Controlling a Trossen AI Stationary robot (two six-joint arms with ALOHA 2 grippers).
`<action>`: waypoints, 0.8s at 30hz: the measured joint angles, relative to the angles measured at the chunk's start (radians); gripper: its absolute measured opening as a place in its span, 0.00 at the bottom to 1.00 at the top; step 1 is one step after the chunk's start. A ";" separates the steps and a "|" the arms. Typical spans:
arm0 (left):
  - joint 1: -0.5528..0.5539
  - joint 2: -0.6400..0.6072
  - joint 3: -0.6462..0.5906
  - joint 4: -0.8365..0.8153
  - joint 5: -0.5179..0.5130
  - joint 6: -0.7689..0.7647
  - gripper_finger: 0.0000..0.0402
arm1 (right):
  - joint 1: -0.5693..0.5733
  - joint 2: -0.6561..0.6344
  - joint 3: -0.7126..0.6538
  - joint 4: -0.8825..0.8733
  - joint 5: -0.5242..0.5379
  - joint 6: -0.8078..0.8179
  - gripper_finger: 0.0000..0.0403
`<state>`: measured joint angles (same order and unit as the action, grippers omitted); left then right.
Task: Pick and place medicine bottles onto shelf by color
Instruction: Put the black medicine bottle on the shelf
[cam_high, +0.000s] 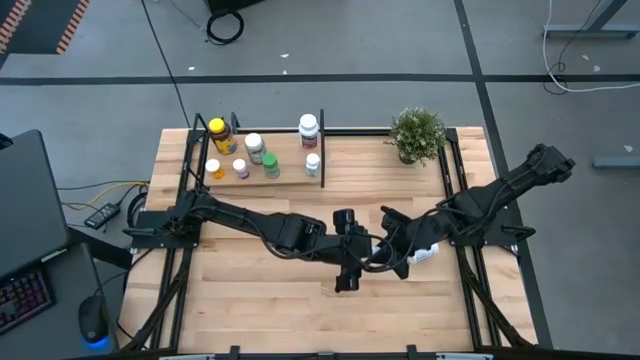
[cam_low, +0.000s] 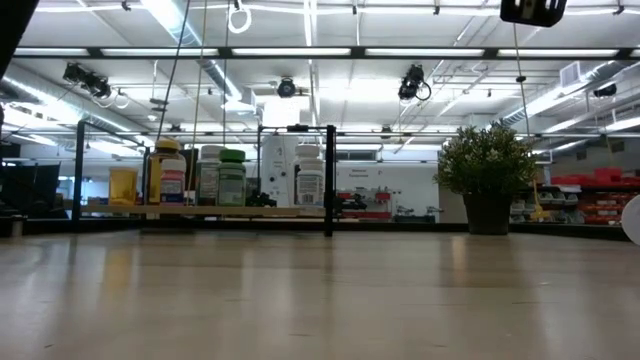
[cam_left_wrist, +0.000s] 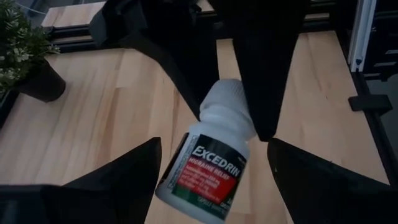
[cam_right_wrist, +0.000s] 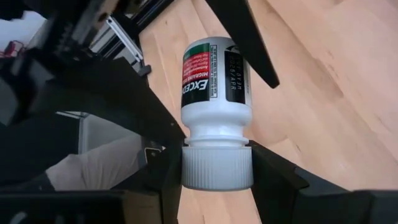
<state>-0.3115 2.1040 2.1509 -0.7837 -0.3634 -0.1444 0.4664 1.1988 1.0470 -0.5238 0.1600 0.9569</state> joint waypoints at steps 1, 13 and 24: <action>0.000 0.000 0.000 -0.001 0.000 -0.001 0.74 | -0.001 -0.005 0.000 0.000 0.001 -0.005 0.40; 0.001 0.002 0.000 -0.034 -0.011 -0.072 0.74 | -0.021 -0.042 0.000 -0.046 0.040 -0.015 0.40; -0.005 0.029 -0.001 -0.016 -0.016 -0.106 0.74 | -0.076 -0.043 -0.001 -0.055 -0.046 -0.042 0.40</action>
<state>-0.3164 2.1326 2.1502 -0.7993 -0.3798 -0.2504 0.3907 1.1561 1.0462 -0.5787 0.1139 0.9148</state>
